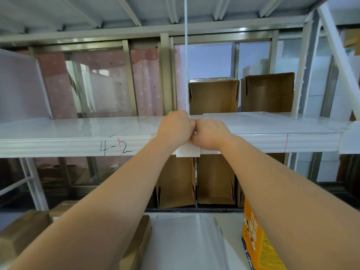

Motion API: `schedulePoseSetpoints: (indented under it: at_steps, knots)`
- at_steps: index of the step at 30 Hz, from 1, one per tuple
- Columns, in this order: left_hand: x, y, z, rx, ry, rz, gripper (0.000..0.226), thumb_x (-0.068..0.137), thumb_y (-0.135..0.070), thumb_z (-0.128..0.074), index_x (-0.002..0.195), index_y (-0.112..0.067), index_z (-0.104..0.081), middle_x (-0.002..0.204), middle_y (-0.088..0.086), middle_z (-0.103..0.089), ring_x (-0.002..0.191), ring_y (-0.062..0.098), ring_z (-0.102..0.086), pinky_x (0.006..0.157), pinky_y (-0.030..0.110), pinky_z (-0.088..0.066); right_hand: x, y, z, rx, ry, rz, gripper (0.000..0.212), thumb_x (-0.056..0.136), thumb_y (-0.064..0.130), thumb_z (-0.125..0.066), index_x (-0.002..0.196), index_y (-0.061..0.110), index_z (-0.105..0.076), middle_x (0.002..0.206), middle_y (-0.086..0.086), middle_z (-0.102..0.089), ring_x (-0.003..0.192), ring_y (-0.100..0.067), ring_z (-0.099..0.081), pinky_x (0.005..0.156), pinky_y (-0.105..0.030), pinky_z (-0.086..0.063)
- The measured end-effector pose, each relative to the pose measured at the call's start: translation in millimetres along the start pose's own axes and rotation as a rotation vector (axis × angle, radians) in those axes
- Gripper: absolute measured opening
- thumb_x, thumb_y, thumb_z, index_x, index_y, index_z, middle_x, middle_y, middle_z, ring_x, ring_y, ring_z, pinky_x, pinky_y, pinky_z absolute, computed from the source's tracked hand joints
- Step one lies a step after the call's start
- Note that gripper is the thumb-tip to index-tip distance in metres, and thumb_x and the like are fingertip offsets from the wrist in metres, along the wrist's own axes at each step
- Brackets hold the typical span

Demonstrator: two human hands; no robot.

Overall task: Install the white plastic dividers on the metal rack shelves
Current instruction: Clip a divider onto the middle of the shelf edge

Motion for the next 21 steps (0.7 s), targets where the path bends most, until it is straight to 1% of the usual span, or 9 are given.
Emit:
schedulePoseSetpoints:
  at_steps: [3,5,7,9,12,15,17,19,21]
  knots:
    - [-1,0,1,-0.005,0.01,0.002,0.031,0.093,-0.018,-0.041,0.064,-0.01,-0.038,0.066,0.005,-0.045,0.069,0.025,-0.047,0.056,0.029,-0.032,4,-4,-1,0.022,-0.024,-0.004,0.037,0.088,0.042,-0.045,0.118,0.021,-0.051,0.092,0.0,-0.062,0.094,-0.026,-0.059,0.075,-0.034,-0.044]
    - [0,0,0,-0.014,0.029,0.012,0.026,0.092,-0.019,-0.041,0.069,-0.007,-0.041,0.07,0.005,-0.048,0.07,0.025,-0.047,0.058,0.029,-0.032,8,-10,-4,0.026,-0.037,-0.021,0.066,0.085,0.049,-0.046,0.143,0.025,-0.028,0.102,-0.004,-0.066,0.098,-0.028,-0.06,0.077,-0.036,-0.045]
    - [2,2,-2,-0.03,0.073,0.02,0.026,0.091,-0.019,-0.042,0.067,-0.008,-0.039,0.068,0.005,-0.047,0.065,0.023,-0.046,0.051,0.029,-0.029,10,-15,-7,0.026,-0.045,-0.043,0.087,0.081,0.06,-0.047,0.149,0.028,-0.003,0.105,-0.004,-0.066,0.098,-0.027,-0.06,0.079,-0.038,-0.046]
    - [2,3,-2,-0.041,0.11,0.009,0.03,0.091,-0.02,-0.042,0.062,-0.012,-0.038,0.064,0.003,-0.045,0.063,0.021,-0.044,0.048,0.028,-0.027,13,-17,-8,0.031,-0.055,-0.048,0.095,0.078,0.067,-0.047,0.149,0.03,0.004,0.11,-0.004,-0.065,0.101,-0.026,-0.06,0.08,-0.038,-0.045]
    - [0,2,-1,-0.039,0.119,-0.022,0.034,0.093,-0.023,-0.04,0.06,-0.013,-0.039,0.067,0.005,-0.046,0.069,0.024,-0.046,0.054,0.031,-0.03,13,-18,-8,0.05,-0.046,-0.062,0.09,0.078,0.067,-0.05,0.149,0.028,-0.012,0.117,-0.002,-0.064,0.107,-0.026,-0.058,0.081,-0.037,-0.044]
    - [-1,3,0,-0.042,0.099,-0.024,0.035,0.093,-0.023,-0.04,0.06,-0.014,-0.036,0.067,0.005,-0.044,0.071,0.026,-0.045,0.06,0.03,-0.03,10,-14,-10,0.072,0.005,-0.06,0.056,0.081,0.063,-0.049,0.124,0.027,-0.048,0.099,0.002,-0.063,0.099,-0.022,-0.059,0.077,-0.034,-0.045]
    - [-3,3,1,-0.033,0.082,-0.028,0.035,0.093,-0.024,-0.041,0.06,-0.014,-0.037,0.064,0.003,-0.042,0.071,0.026,-0.045,0.059,0.03,-0.029,7,-10,-9,0.084,0.034,-0.05,0.041,0.085,0.058,-0.048,0.112,0.027,-0.055,0.087,0.006,-0.057,0.09,-0.019,-0.057,0.074,-0.031,-0.043]
    - [-3,3,1,-0.028,0.067,-0.026,0.033,0.091,-0.025,-0.043,0.06,-0.014,-0.038,0.066,0.004,-0.044,0.073,0.026,-0.045,0.054,0.03,-0.028,5,-6,-6,0.074,0.036,-0.035,0.038,0.087,0.055,-0.047,0.11,0.025,-0.057,0.083,0.006,-0.055,0.085,-0.018,-0.055,0.073,-0.031,-0.042]
    - [-3,5,2,-0.054,0.052,-0.017,0.025,0.09,-0.027,-0.046,0.069,-0.013,-0.044,0.067,0.002,-0.045,0.075,0.025,-0.046,0.05,0.029,-0.028,5,-5,-5,0.069,0.034,-0.032,0.038,0.088,0.053,-0.046,0.109,0.024,-0.058,0.083,0.006,-0.056,0.083,-0.017,-0.055,0.072,-0.03,-0.042]
Point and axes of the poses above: each hand's wrist, its own x-axis towards the middle knuckle, its own z-axis out of the back of the hand, y = z × x, the point moved 8 cm from there along x, towards the middle knuckle
